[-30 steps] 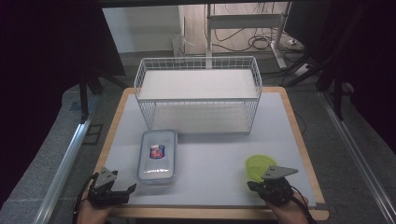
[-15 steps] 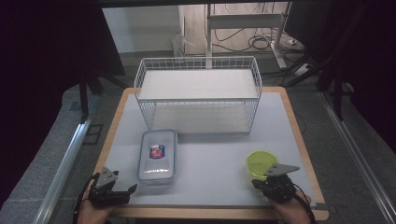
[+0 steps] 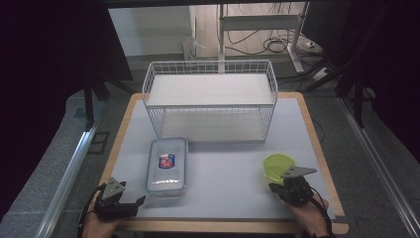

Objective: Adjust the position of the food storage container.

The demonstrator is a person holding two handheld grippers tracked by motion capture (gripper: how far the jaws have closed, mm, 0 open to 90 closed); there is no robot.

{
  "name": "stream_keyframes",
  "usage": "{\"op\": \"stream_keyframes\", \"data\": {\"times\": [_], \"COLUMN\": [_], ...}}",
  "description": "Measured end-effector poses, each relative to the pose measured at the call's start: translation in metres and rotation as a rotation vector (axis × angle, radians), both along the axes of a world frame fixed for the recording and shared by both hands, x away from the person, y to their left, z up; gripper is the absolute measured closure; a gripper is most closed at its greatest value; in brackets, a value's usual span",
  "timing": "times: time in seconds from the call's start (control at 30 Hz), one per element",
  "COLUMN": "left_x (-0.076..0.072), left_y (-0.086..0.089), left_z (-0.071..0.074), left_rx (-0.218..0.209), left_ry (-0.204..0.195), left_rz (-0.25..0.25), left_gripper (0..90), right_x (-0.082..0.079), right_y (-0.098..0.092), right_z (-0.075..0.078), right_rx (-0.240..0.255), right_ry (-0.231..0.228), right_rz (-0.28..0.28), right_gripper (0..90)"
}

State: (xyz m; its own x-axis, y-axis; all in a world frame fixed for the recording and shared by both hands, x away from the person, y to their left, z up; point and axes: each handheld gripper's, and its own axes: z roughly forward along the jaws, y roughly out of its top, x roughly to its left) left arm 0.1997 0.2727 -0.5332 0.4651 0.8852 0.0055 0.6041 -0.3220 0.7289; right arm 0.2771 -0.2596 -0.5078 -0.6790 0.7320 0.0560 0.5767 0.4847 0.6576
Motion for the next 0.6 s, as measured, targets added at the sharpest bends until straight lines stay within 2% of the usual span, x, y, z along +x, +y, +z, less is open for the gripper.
{"op": "stream_keyframes", "data": {"times": [0.27,0.6], "left_x": [0.000,0.001], "left_y": [0.001,0.002], "left_z": [0.000,0.000], "left_rx": [-0.005,-0.017], "left_ry": [0.006,0.017], "left_rz": [0.005,0.004], "left_gripper": [13.3,16.2], "right_x": [0.013,0.042], "right_y": [-0.005,-0.018], "right_z": [-0.001,-0.004], "right_rx": [-0.008,-0.020], "right_ry": [-0.002,-0.015], "right_rz": [-0.029,-0.097], "right_gripper": [89.4,89.4]}}
